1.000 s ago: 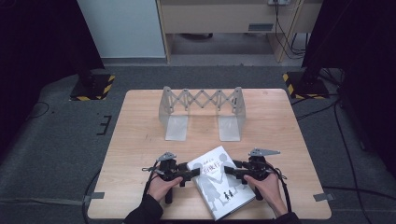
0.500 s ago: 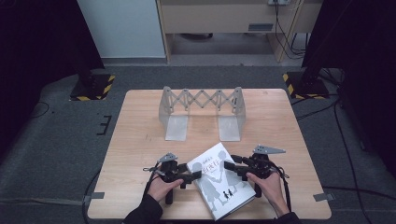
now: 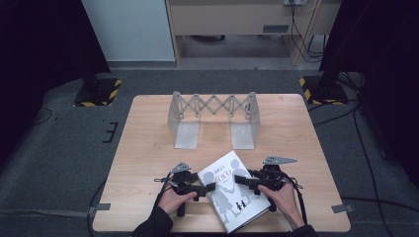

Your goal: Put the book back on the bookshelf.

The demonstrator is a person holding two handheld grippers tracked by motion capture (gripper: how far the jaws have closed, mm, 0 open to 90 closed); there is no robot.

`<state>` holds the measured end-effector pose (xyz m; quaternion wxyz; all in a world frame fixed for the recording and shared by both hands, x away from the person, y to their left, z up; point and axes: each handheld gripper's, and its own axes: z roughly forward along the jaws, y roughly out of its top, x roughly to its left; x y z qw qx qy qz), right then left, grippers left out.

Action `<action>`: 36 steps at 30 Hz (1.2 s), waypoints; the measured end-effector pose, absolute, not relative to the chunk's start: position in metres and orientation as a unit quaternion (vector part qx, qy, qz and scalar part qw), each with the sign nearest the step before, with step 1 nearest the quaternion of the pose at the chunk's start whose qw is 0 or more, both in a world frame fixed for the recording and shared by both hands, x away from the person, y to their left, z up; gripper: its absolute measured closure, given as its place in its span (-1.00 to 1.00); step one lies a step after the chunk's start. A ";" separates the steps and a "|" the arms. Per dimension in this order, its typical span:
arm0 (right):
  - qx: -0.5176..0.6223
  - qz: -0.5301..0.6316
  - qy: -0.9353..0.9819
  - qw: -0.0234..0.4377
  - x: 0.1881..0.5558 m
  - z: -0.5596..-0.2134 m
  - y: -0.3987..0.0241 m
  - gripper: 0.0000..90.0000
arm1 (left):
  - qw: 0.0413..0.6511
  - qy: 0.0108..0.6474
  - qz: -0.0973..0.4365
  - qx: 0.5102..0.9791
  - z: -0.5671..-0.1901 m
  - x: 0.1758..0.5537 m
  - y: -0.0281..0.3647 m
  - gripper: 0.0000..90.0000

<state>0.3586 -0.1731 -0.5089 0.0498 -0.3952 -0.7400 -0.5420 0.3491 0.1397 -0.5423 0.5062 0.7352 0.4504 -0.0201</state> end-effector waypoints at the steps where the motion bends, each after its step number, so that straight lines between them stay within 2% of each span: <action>1: -0.397 -0.537 -0.742 0.056 0.360 -0.511 -0.172 0.08 | 0.505 0.451 -0.019 0.736 -0.542 0.349 0.139 -0.95; 5: -0.400 -0.514 -0.755 0.080 0.363 -0.515 -0.167 0.19 | 0.506 0.455 -0.018 0.732 -0.542 0.348 0.138 -0.96; 15: -0.427 -0.558 -0.695 0.155 0.362 -0.513 -0.168 0.75 | 0.524 0.455 -0.030 0.720 -0.543 0.350 0.144 -0.91; 26: -0.404 -0.586 -0.687 0.146 0.355 -0.499 -0.170 0.85 | 0.539 0.437 -0.041 0.719 -0.538 0.347 0.150 -0.83; 33: -0.395 -0.601 -0.679 0.151 0.354 -0.497 -0.173 0.87 | 0.543 0.432 -0.055 0.718 -0.540 0.346 0.150 -0.90; 36: -0.388 -0.604 -0.679 0.154 0.354 -0.497 -0.173 0.87 | 0.549 0.435 -0.084 0.708 -0.545 0.348 0.149 -0.98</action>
